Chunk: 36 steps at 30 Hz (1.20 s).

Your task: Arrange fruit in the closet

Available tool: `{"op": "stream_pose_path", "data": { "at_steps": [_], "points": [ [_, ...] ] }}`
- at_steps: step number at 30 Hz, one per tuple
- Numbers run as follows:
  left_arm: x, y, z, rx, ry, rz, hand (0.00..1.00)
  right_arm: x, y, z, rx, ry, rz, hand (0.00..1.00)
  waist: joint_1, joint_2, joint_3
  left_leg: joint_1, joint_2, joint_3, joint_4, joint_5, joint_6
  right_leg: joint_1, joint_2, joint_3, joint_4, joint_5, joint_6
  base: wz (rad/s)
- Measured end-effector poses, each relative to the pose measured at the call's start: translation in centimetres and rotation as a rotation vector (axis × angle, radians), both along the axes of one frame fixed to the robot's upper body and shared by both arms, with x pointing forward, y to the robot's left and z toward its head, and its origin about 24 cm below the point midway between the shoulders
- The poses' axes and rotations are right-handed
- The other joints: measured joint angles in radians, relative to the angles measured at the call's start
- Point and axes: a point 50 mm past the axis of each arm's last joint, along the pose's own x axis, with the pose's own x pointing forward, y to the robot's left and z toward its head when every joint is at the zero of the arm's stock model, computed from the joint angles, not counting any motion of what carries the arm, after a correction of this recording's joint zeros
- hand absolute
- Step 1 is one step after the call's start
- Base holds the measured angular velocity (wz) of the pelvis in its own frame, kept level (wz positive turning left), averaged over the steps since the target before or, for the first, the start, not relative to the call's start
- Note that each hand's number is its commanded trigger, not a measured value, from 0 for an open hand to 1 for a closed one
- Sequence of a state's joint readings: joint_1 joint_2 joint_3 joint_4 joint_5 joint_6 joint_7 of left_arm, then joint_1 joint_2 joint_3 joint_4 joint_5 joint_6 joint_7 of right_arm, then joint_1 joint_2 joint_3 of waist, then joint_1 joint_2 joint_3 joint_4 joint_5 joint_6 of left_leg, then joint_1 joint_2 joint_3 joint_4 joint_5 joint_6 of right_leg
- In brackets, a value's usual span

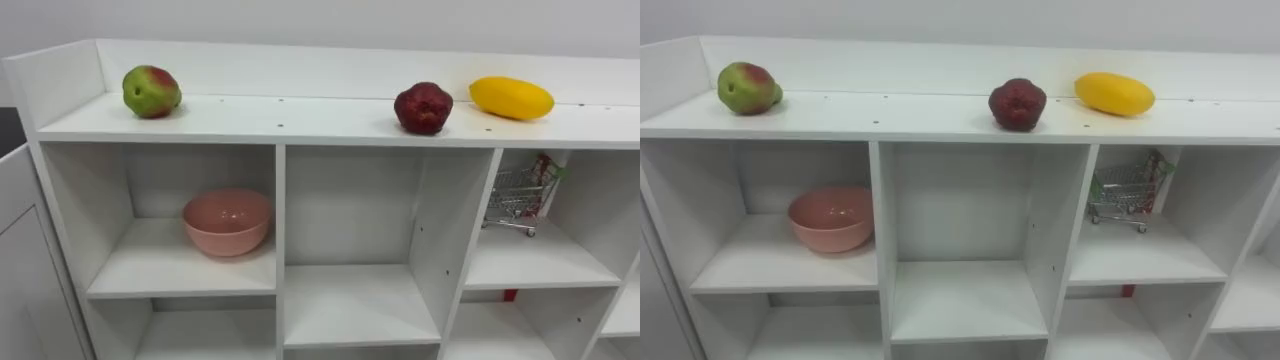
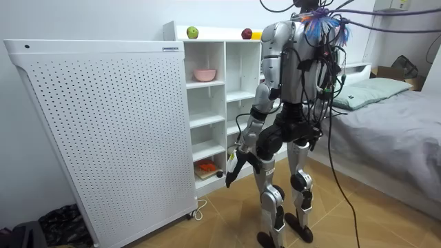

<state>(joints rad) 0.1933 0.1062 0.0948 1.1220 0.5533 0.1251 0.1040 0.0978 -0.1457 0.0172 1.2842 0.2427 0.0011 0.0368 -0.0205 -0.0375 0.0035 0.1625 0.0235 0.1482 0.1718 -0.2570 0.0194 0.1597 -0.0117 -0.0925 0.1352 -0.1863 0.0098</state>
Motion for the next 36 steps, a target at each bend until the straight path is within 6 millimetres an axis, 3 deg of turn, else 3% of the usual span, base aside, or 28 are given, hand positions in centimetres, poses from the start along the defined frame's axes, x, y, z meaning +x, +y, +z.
{"op": "stream_pose_path", "data": {
  "at_steps": [12,17,20,28,30,31,34,36],
  "points": [
    [0.1,0.0,0.0,0.009,-0.026,0.009,0.00,-0.4,-0.1,0.0,0.007,-0.008,-0.111,0.00,0.000,0.014,-0.0048,0.006,0.000,0.011,-0.002,0.000,0.000,0.001,0.000,0.009,0.001,0.000,0.000,-0.02],
    [0.1,-0.1,0.0,0.006,-0.029,0.010,0.00,-0.6,-0.5,0.1,-0.022,-0.023,-0.227,0.00,-0.002,0.016,0.0016,0.008,0.000,0.012,-0.002,0.000,0.000,0.002,0.001,0.010,0.001,0.000,0.000,0.00],
    [0.2,-0.1,0.1,0.005,-0.041,0.012,0.00,0.4,-1.1,0.4,-0.050,-0.082,-0.328,0.00,-0.002,0.022,0.0043,0.010,0.000,0.015,-0.003,0.000,0.000,0.002,0.001,0.010,0.001,0.000,0.000,-0.01],
    [0.3,0.4,0.3,0.059,-0.117,0.069,0.00,7.4,-3.4,3.6,-0.211,-0.391,-0.491,0.00,-0.002,0.008,0.0062,0.010,0.000,0.020,-0.004,0.000,0.000,-0.002,0.001,0.007,0.002,0.000,0.000,-0.03],
    [0.4,0.4,0.4,0.059,-0.137,0.089,0.00,10.5,-3.8,6.0,-0.246,-0.548,-0.512,0.00,-0.003,0.010,0.0072,0.003,0.000,0.029,-0.004,0.000,0.000,-0.007,0.002,0.009,0.004,0.000,0.000,-0.09],
    [0.4,0.5,0.4,0.059,-0.141,0.088,0.00,11.7,-4.0,7.2,-0.269,-0.622,-0.519,0.00,-0.002,0.017,0.0018,0.006,-0.001,0.030,-0.006,0.000,0.000,-0.006,0.002,0.011,0.004,0.000,0.000,-0.03],
    [0.7,0.3,0.5,0.067,-0.158,0.067,0.00,13.7,-3.9,9.7,-0.315,-0.751,-0.499,0.00,-0.002,0.014,0.0018,0.007,-0.004,0.032,-0.006,0.000,0.000,-0.006,0.003,0.011,0.003,0.000,0.000,0.00],
    [0.5,0.1,0.4,0.071,-0.155,0.051,0.00,15.4,-3.4,12.5,-0.368,-0.883,-0.442,0.00,0.003,0.014,0.0010,0.006,-0.004,0.031,-0.006,0.000,0.000,-0.016,0.003,0.012,0.003,0.000,0.000,-0.03]
  ]
}}
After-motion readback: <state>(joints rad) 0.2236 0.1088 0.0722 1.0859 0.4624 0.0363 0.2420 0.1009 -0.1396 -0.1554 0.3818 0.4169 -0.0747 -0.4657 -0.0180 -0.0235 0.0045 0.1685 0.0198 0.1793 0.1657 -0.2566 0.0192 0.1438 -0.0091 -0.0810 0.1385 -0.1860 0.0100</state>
